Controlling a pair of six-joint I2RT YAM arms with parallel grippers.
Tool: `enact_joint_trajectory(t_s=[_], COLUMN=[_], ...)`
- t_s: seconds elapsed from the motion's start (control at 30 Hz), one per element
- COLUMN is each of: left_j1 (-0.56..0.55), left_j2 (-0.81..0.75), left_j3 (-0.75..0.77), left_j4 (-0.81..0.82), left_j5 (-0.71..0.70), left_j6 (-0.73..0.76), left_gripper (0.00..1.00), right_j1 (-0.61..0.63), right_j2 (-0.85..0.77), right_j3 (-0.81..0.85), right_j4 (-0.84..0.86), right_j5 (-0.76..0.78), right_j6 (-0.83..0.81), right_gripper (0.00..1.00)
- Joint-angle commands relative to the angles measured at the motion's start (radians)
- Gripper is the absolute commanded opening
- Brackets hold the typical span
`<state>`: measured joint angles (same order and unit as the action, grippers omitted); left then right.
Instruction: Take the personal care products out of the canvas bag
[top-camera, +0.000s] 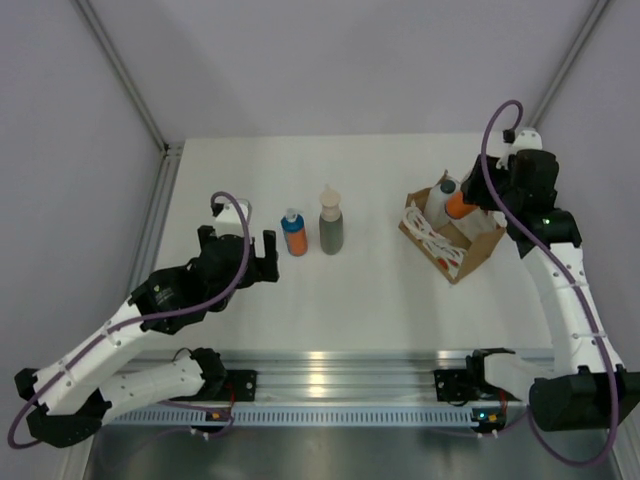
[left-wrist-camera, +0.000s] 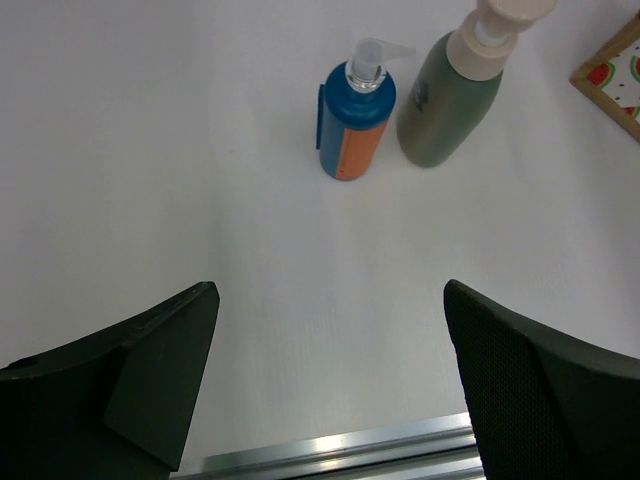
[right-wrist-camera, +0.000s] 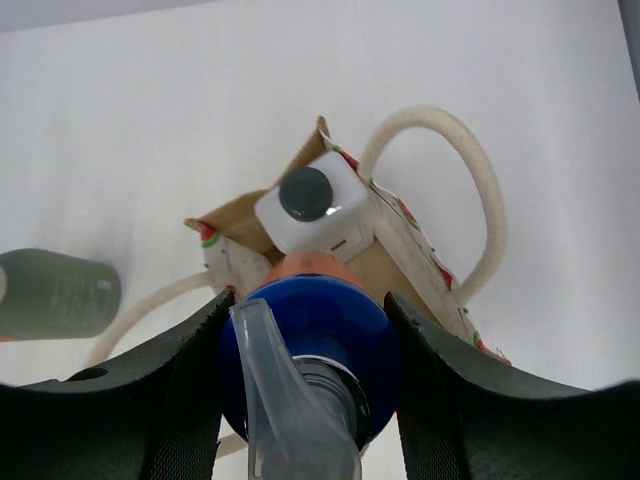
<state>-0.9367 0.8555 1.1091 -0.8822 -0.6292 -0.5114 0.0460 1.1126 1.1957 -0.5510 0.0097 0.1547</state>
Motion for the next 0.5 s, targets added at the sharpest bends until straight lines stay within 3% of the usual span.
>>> enact_joint_trajectory(t_s=[0.0, 0.23, 0.47], left_j1=[0.003, 0.009, 0.049], left_j2=[-0.038, -0.038, -0.042], left_j3=[0.006, -0.043, -0.071], left_j4=[-0.046, -0.040, -0.038], left_j5=[-0.116, -0.184, -0.195], left_j6=[0.033, -0.047, -0.058], left_gripper=[0.98, 0.98, 0.98], right_j1=[0.025, 0.172, 0.477], right_j2=[-0.069, -0.050, 0.053], right_j3=[0.137, 0.244, 0.370], right_j4=[0.045, 0.023, -0.006], right_j5=[-0.123, -0.149, -0.014], right_j6=[0.025, 0.022, -0.015], right_gripper=[0.00, 0.00, 0.00])
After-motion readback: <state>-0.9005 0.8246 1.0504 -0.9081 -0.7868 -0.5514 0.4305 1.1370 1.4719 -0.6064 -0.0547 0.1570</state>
